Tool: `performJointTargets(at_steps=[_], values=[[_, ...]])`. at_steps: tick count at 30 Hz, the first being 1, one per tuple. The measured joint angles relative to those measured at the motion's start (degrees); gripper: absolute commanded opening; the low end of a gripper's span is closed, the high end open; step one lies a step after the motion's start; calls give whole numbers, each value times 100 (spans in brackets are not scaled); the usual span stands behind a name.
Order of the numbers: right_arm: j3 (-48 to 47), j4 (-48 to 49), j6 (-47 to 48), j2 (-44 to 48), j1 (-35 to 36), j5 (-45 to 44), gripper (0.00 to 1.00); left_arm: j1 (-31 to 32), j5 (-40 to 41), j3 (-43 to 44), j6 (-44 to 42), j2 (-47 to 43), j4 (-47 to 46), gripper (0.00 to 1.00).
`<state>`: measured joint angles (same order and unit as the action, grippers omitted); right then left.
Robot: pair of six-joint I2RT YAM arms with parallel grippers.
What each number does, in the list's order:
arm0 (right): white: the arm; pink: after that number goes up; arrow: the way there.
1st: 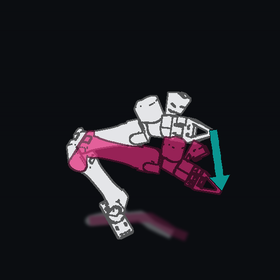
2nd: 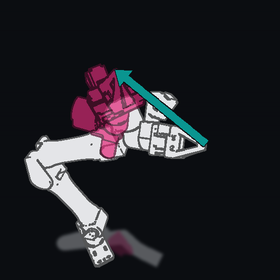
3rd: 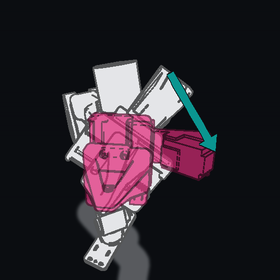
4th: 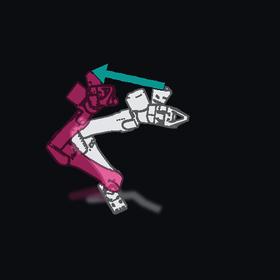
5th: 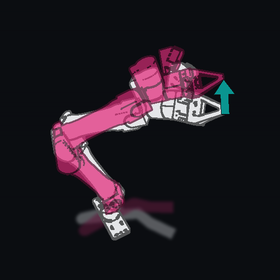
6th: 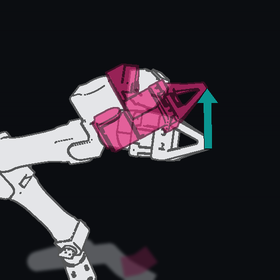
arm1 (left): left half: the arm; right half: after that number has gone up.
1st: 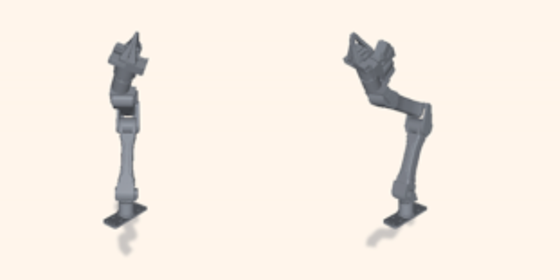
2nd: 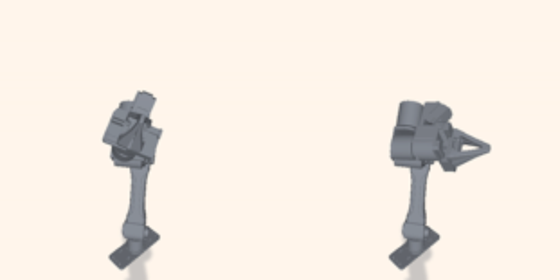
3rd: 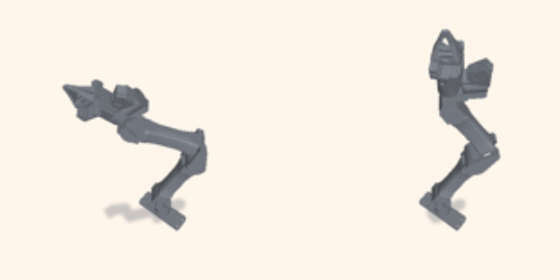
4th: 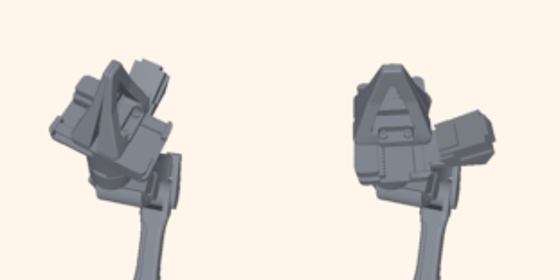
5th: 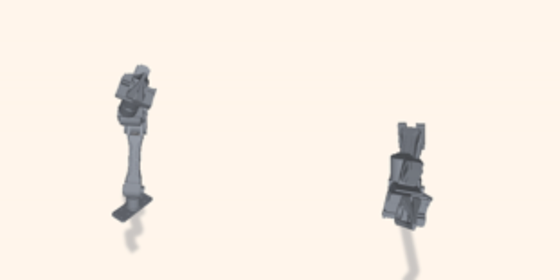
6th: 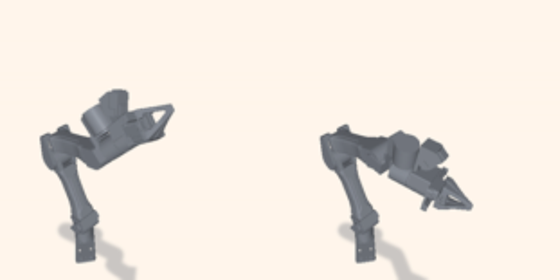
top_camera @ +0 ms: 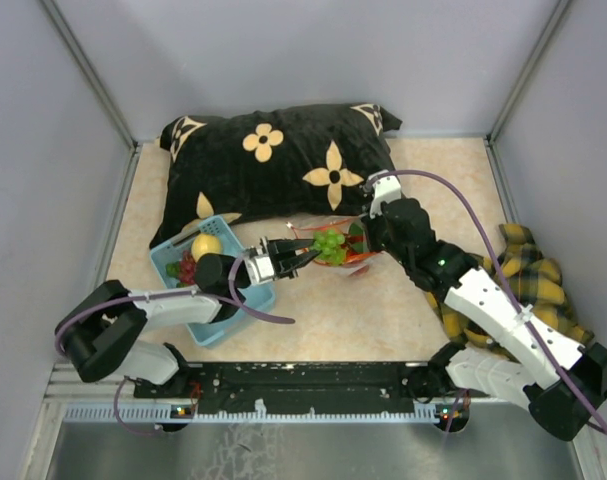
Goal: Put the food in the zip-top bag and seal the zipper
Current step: Place the fake fruit in the zipper food storage bag.
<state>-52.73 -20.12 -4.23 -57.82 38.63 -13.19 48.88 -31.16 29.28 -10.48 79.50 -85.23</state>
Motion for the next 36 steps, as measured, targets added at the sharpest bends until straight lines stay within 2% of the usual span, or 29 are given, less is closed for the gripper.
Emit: performJointTargets(at_steps=[10,15,18,27,36], values=[[-31,-61,-2,0,0,39,0,0,52,179,-953,361,597,0],[-31,-59,-2,0,0,68,0,0,221,190,-1539,422,1311,0],[-31,-59,-4,0,0,76,0,0,326,308,-1963,420,1950,0],[-31,-57,-2,4,0,109,0,81,782,1274,-3324,310,4634,0],[-31,-57,-2,142,0,155,0,127,1593,1768,-3853,313,6284,4]])
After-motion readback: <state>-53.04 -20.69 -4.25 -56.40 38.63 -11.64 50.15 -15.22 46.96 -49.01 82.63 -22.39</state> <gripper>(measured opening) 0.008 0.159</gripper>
